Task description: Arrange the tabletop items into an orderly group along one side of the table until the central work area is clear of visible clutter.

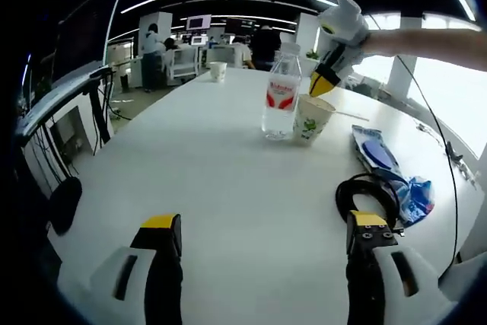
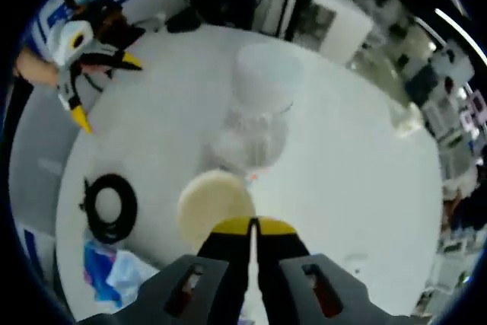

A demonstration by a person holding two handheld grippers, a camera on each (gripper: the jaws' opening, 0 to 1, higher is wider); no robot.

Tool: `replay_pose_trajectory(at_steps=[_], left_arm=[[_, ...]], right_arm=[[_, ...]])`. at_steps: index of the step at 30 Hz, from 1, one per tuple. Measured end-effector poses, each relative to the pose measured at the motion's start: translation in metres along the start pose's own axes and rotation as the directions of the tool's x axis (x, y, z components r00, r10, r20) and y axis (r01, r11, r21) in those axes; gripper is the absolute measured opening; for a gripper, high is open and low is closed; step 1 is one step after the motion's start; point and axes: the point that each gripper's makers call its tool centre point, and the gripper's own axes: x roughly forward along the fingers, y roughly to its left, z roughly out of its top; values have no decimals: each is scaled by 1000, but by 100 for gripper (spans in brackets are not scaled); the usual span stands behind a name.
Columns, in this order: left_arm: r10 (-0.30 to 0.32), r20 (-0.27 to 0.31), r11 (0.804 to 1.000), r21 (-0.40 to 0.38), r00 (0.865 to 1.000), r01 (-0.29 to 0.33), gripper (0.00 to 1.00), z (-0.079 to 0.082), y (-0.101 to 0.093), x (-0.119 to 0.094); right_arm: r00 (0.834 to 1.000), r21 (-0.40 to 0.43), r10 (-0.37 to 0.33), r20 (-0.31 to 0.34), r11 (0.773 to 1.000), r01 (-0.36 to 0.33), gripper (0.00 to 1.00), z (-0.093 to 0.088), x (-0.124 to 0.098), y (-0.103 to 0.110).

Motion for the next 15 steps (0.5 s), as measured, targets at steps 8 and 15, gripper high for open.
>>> replay_pose_trajectory(at_steps=[8,15], left_arm=[[6,3,1000,-9,1000,-6,88,0,1,-1],[14,8,1000,-19,1000,-14,88,1,5,-1]], right_arm=[[1000,-35,-12,-28,999,11,0,-5,8,-4],[999,-42,-28,-34,999,27,0,-4,10,-8]])
